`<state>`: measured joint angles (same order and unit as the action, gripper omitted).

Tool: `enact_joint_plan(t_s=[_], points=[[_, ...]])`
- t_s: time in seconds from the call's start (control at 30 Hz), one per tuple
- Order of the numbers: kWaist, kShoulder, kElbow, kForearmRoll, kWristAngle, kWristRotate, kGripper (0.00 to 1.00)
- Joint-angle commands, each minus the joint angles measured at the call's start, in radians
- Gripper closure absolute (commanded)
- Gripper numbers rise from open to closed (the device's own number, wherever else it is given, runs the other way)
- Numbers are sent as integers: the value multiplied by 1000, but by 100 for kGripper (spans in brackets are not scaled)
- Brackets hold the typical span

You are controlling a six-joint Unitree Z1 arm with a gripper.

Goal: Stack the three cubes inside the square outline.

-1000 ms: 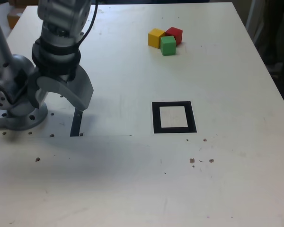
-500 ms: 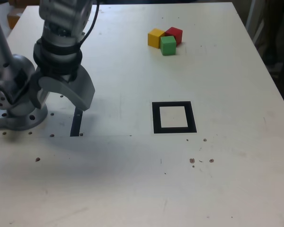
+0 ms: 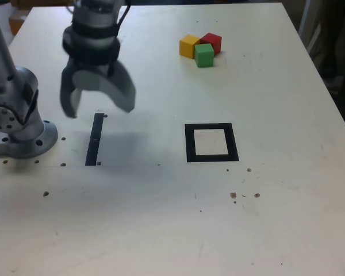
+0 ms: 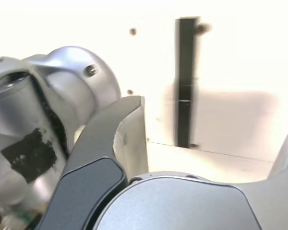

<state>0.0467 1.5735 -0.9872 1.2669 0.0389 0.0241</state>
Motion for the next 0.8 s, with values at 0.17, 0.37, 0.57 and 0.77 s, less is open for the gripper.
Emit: enact_joint_plan(t_s=[0.17,0.37,0.57,0.77], points=[[61,22,-231,114,59,50,0],[118,91,-496,224,117,142,0],[190,192,-684,276,157,295,1],[272,286,-853,298,170,483,1]])
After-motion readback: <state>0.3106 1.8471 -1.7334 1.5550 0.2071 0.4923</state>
